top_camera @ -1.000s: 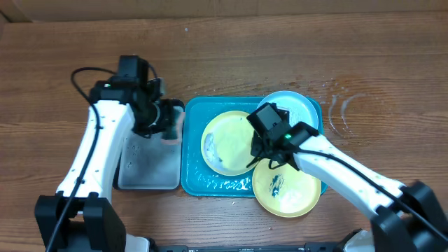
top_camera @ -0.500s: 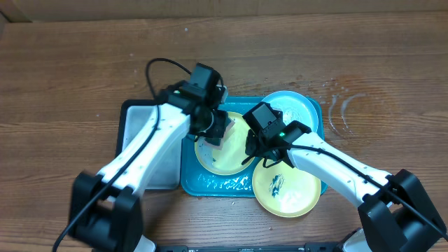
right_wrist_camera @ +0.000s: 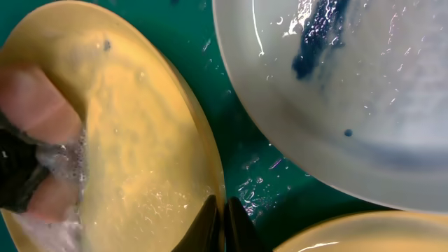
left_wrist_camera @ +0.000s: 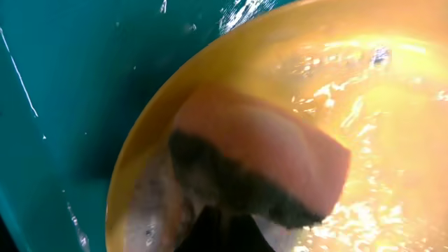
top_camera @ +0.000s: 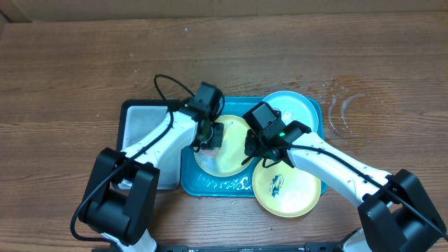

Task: Clean dirty plates on tray and stack at the side
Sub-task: 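Scrub the yellow plate again with the sponge in the left gripper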

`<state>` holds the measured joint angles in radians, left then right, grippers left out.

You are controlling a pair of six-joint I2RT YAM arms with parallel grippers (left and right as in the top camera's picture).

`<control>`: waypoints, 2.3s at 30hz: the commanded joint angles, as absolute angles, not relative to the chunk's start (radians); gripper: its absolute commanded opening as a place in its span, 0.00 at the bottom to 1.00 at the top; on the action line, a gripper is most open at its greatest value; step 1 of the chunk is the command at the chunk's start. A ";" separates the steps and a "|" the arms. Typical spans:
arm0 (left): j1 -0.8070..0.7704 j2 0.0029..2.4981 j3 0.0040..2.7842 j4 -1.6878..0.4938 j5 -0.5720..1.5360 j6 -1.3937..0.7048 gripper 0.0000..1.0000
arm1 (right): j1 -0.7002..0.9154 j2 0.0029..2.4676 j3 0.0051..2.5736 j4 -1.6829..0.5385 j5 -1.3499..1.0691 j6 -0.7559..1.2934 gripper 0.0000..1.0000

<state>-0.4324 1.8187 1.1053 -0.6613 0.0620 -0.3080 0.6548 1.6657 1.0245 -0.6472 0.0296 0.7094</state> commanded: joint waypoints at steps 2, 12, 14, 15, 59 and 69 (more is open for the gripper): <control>-0.448 1.831 0.974 -0.607 0.042 -0.348 0.05 | 0.653 1.668 1.029 -0.629 0.020 0.704 0.04; -0.527 1.831 0.951 -0.598 0.165 -0.273 0.05 | 0.653 1.668 1.029 -0.628 0.020 0.704 0.04; -0.558 1.831 0.951 -0.617 0.164 -0.241 0.05 | 0.653 1.668 1.029 -0.628 0.020 0.704 0.04; -0.572 1.831 0.951 -0.628 0.162 -0.231 0.05 | 0.653 1.668 1.029 -0.628 0.020 0.704 0.04; -0.530 1.733 0.951 -0.801 -0.378 -0.501 0.04 | 0.653 1.810 1.027 -0.501 -0.021 0.778 0.04; -0.532 1.733 0.952 -0.689 -0.219 -0.498 0.04 | 0.653 1.810 1.027 -0.502 -0.021 0.778 0.04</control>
